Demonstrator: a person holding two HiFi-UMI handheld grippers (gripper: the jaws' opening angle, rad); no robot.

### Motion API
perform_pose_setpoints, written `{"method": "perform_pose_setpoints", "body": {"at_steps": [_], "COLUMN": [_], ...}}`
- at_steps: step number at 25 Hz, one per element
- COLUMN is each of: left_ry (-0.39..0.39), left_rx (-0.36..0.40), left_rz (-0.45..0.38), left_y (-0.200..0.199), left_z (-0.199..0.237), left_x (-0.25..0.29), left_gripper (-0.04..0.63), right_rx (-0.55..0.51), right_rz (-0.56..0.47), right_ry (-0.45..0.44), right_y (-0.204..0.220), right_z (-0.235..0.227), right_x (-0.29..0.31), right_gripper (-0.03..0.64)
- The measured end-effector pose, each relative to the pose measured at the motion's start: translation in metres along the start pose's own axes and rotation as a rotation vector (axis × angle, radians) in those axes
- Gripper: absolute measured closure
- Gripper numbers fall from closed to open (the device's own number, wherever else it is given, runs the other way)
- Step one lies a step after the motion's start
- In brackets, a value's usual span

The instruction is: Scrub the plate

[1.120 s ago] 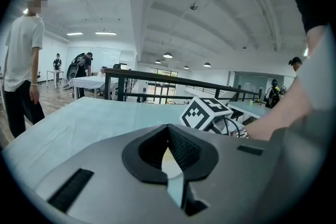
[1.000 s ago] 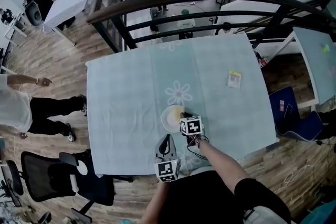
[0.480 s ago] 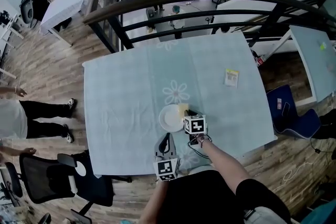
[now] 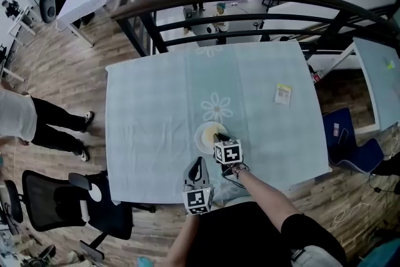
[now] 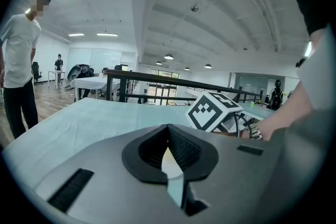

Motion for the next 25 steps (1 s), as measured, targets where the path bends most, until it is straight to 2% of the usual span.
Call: {"method": "perform_pose_setpoints", "body": {"at_steps": [6,11,25], "left_ry": [-0.033,-0.041,-0.007], "left_rx": [-0.008,-0.012,0.005], "left_rz": [-0.001,-0.004,0.006], "left_y": [0.002,0.003,0.002], "left_z": [0.005,0.005,-0.006], "left_x": [-0.007,-0.008,-0.002], "left_gripper": [0.584,0.584,0.584], "right_rx": [-0.036,-0.034,0.037], "right_rz": [0.027,0.057,0.078], "right_ry": [-0.091,-0.116,-0.021], "right_y": [0.009,0.019,0.029], "right_z": [0.035,0.046,0.0], "right_x": [0.007,0.012,0.009], "right_gripper": [0.571,0.571,0.571]}}
Point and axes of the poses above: the fingertips, and each gripper's own axes: x forward along the fingers, z to its left, y out of its underside, the point moved 1 cm from there along -x, backward along the fingers, and after that the axes turned 1 degree about -x, right-handed, at the moved point
